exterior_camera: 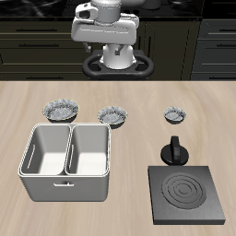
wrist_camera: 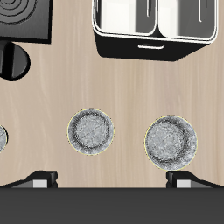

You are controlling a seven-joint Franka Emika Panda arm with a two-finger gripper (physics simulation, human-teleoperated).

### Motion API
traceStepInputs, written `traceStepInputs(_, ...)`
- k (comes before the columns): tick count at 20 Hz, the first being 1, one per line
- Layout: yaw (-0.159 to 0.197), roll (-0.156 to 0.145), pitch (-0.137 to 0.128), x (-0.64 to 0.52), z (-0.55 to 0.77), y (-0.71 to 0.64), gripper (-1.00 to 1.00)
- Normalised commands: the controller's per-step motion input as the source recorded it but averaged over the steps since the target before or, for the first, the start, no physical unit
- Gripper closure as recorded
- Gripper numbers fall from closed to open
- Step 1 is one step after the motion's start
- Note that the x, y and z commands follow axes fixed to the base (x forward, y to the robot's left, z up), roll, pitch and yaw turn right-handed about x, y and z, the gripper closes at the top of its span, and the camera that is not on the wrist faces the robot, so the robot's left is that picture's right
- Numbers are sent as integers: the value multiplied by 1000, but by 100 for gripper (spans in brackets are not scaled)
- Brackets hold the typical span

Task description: Place the largest bowl on the flat stove

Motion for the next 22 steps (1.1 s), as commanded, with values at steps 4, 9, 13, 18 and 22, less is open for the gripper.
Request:
traceStepInputs(4,19,-22,28,0,-121,-341,-100)
traceStepInputs(9,-2,-63,2,-1,-60,-592,-100)
traceStepInputs(13,30,-38,3,-47,-93,-498,-100)
traceStepInputs(18,23,-32,-20,-71,-36,-334,-100)
traceStepInputs(22,6,21,-7,-146,-47,-301,-100)
